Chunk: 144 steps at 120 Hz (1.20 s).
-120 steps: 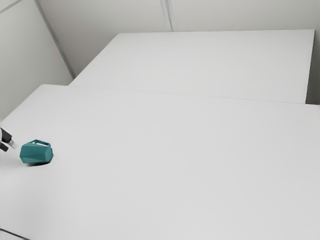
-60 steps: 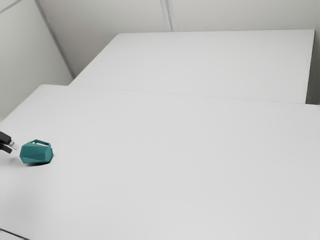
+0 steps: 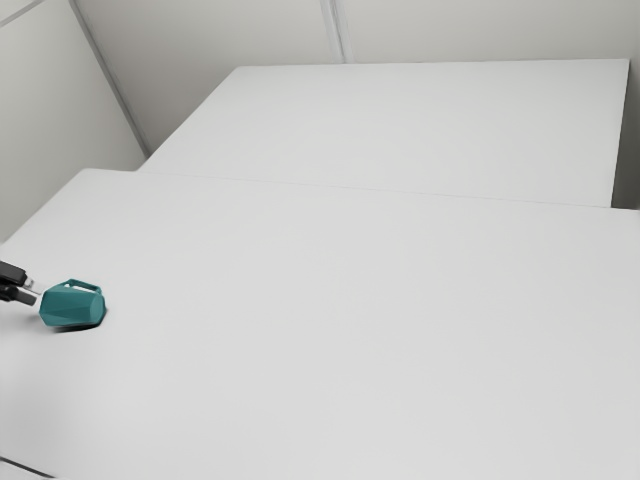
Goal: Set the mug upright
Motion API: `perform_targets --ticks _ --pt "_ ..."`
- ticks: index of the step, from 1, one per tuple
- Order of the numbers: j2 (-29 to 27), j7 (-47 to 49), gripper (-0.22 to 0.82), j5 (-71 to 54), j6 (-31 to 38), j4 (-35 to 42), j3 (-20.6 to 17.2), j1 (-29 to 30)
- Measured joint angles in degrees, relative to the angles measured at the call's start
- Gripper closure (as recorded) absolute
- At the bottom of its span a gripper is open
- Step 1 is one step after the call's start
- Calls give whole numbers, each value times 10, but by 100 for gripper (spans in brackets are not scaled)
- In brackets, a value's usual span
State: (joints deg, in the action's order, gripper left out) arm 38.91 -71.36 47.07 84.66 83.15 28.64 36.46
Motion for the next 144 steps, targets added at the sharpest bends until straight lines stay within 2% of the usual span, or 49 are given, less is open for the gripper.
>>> perform_targets --ticks 117,132,144 --pt "16 36 0 56 -58 2 -5 14" --pt "18 37 2 62 -60 3 -6 15" --pt "19 38 8 66 -61 4 -6 15"
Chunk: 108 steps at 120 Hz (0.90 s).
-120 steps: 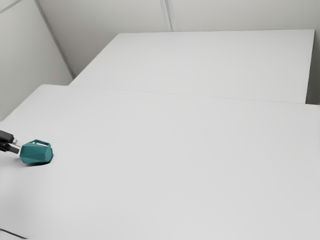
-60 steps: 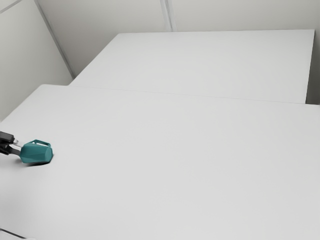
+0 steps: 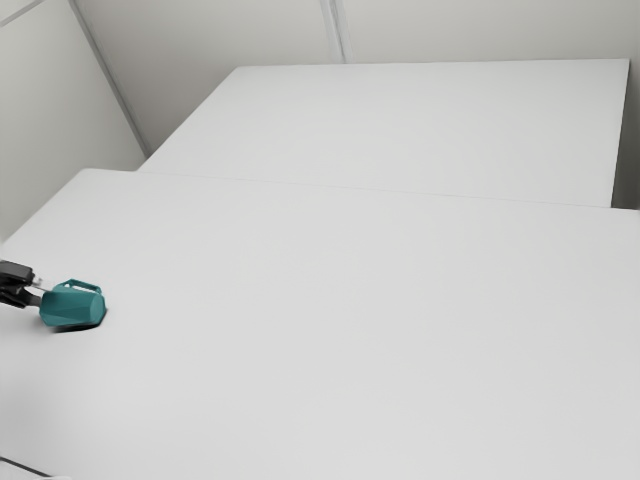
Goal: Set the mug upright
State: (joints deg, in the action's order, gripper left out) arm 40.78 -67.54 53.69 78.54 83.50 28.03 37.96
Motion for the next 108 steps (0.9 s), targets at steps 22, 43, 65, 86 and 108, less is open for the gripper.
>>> perform_targets --ticks 22,43,65,86,108 --pt "0 1 22 9 -2 5 -1 0" --pt "0 2 40 14 -5 5 -1 0" --pt "0 2 61 20 -10 5 -3 0" --pt "0 2 72 28 -8 5 -8 -1" --pt "-4 1 76 42 -3 -4 -25 -8"
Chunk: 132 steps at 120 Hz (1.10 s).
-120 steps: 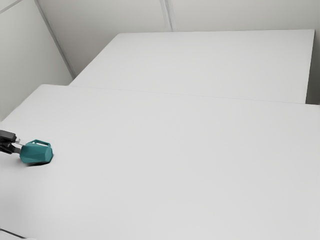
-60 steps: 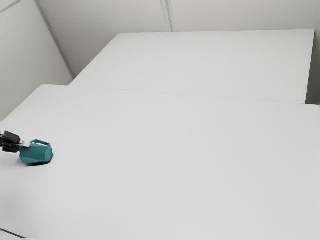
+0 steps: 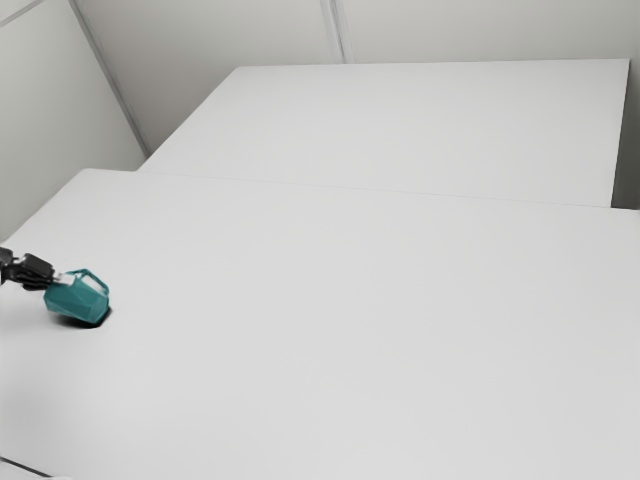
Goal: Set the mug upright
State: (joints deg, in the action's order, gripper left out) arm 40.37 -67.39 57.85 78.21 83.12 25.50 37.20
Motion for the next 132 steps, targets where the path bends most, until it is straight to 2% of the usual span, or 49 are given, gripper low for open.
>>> perform_targets --ticks 37,53,61,69,85,97,107,119,132 --pt "-20 1 78 32 0 -39 -32 -36" --pt "-60 5 78 23 4 -45 -36 -85" --pt "-94 10 78 -18 16 -42 -53 -112" --pt "-125 18 78 -78 33 -36 -90 -127" --pt "-168 37 78 -215 85 -6 -198 -132" --pt "-215 53 79 -317 145 58 -285 -119" --pt "-262 65 79 -381 202 131 -355 -85" --pt "-300 77 79 -434 266 185 -385 -81" --pt "-323 88 79 -466 322 211 -419 -75"
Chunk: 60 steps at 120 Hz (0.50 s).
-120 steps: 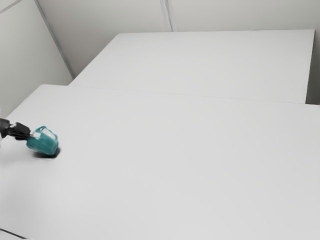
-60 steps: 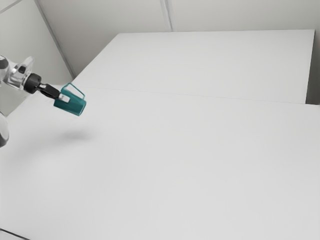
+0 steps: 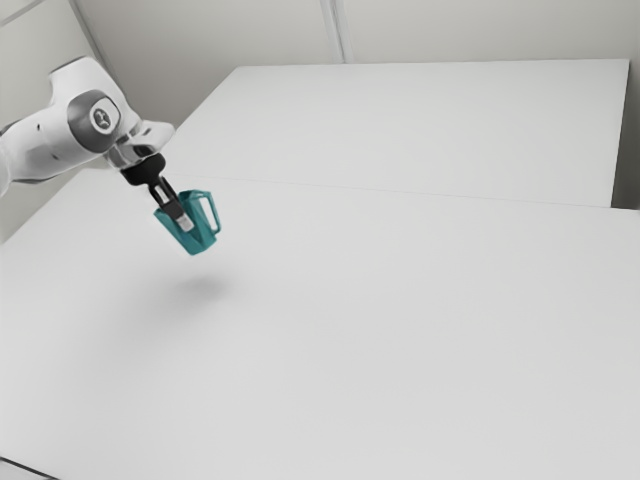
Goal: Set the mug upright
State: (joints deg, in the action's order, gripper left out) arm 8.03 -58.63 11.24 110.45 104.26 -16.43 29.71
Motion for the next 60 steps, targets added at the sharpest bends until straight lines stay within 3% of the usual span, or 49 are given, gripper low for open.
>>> perform_targets --ticks 9,27,35,60 --pt "-20 6 79 -11 35 26 -2 -13" --pt "-34 16 79 -25 101 80 114 -155" --pt "-42 21 79 -32 128 107 150 -203" --pt "-84 38 79 -67 199 196 168 -268"
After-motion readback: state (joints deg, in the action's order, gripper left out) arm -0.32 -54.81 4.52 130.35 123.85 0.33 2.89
